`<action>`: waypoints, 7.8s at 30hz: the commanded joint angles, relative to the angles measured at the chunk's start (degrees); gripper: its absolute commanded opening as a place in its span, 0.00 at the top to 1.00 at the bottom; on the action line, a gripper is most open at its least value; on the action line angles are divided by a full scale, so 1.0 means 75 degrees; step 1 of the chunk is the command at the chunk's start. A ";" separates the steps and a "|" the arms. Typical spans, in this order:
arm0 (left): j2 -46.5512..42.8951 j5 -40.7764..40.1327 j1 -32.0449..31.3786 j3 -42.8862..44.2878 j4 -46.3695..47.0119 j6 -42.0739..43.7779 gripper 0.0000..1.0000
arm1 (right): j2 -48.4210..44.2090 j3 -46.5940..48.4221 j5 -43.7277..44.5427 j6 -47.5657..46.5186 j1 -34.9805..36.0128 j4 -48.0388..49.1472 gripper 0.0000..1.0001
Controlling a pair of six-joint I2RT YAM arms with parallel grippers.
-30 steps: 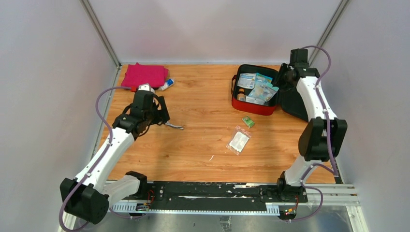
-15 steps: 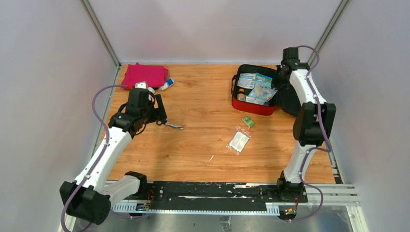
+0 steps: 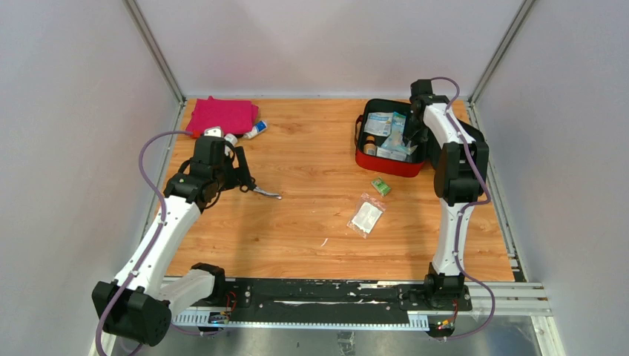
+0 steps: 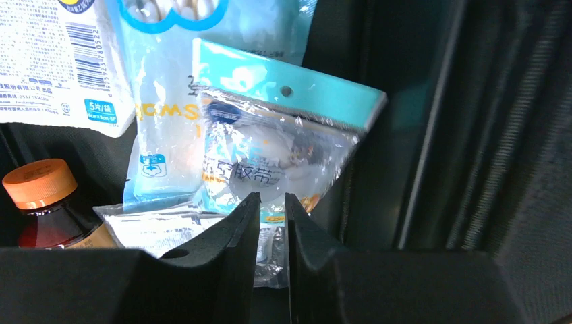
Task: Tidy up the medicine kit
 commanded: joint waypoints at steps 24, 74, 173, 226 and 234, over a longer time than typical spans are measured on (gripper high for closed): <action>0.2389 -0.0121 0.1160 0.1863 0.0975 0.1012 0.03 | -0.5414 -0.3645 -0.2129 0.0774 0.0256 0.1136 0.68; 0.7563 0.1708 0.2256 0.4549 0.1374 0.2871 0.42 | -0.9036 -0.6760 -0.3303 0.0628 0.0713 0.0361 0.46; 0.3239 0.3195 -0.2261 -0.0644 0.5519 -0.1388 0.55 | -1.0325 -0.9180 -0.4572 0.4896 0.0967 0.3149 0.35; 0.1778 0.2920 -0.4590 -0.1589 0.6376 -0.2433 0.53 | -0.6716 -0.8273 -0.3474 0.6028 0.4781 0.5799 0.41; 0.1731 0.2922 -0.4590 -0.1646 0.6365 -0.2433 0.46 | -0.6852 -0.8276 -0.3270 0.6002 0.4792 0.5806 0.61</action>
